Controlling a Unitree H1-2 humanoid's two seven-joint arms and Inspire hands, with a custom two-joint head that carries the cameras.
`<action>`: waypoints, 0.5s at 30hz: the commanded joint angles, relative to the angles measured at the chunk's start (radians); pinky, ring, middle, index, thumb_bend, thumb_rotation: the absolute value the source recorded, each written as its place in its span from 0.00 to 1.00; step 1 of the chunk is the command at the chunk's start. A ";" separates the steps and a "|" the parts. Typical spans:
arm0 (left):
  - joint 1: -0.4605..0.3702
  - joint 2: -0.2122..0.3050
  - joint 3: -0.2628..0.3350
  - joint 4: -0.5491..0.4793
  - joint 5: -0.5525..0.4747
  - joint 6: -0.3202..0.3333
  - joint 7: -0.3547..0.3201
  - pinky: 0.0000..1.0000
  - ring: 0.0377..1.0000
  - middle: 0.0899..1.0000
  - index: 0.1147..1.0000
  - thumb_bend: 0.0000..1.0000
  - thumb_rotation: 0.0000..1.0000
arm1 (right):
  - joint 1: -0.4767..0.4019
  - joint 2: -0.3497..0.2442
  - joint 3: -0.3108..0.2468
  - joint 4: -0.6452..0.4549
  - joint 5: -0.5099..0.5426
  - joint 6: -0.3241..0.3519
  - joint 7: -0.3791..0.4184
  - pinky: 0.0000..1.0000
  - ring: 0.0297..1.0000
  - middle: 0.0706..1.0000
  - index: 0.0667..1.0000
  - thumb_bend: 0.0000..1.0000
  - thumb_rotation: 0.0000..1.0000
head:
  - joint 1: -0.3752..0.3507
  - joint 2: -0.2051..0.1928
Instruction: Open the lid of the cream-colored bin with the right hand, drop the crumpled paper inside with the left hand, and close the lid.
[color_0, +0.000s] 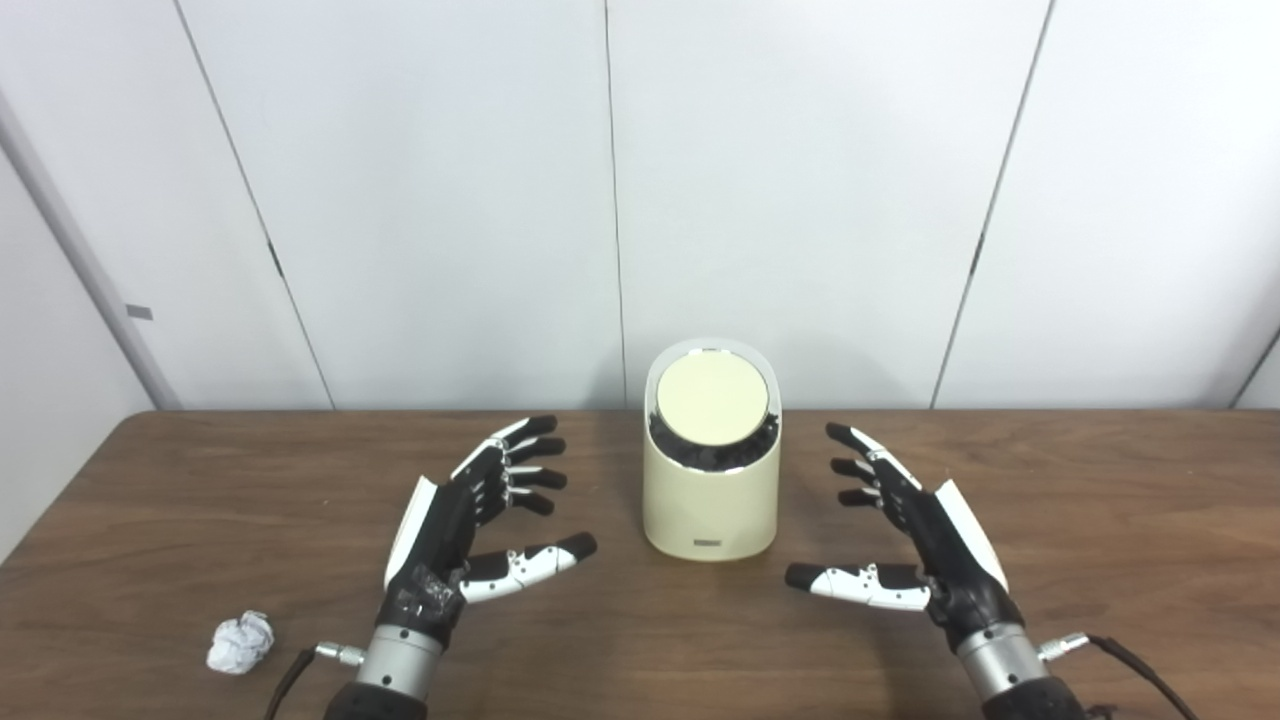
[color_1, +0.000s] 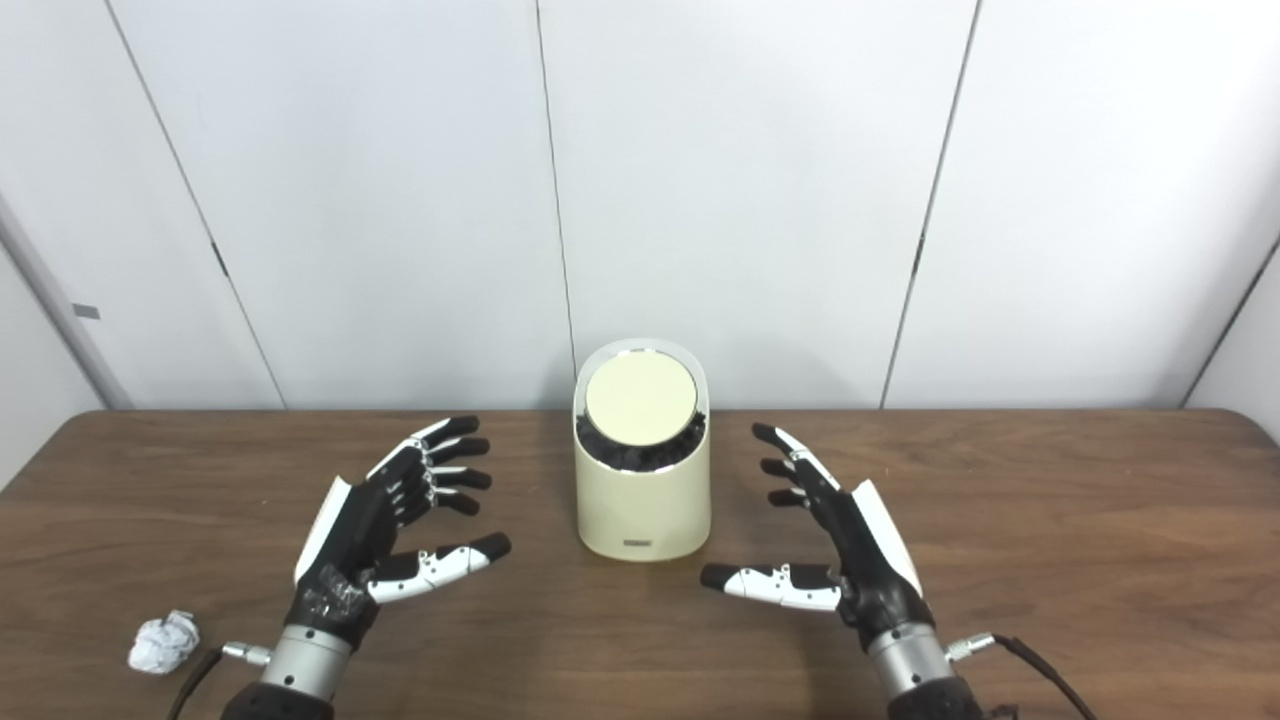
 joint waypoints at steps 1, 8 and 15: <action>-0.029 0.004 0.005 -0.032 -0.006 -0.028 0.007 0.59 0.67 0.77 0.82 0.74 0.05 | -0.026 -0.002 -0.006 -0.029 -0.004 -0.030 -0.015 0.76 0.85 0.93 0.89 0.86 0.31 | 0.000 0.000; -0.026 0.002 0.003 -0.033 -0.011 -0.028 0.005 0.58 0.67 0.77 0.82 0.73 0.05 | -0.024 -0.001 -0.007 -0.031 0.010 -0.031 -0.008 0.73 0.85 0.93 0.89 0.86 0.30 | 0.004 0.005; -0.019 0.003 0.000 -0.033 0.000 -0.029 0.007 0.58 0.67 0.77 0.82 0.73 0.05 | -0.020 0.003 -0.004 -0.037 0.011 -0.019 -0.006 0.74 0.85 0.93 0.89 0.86 0.30 | 0.002 0.006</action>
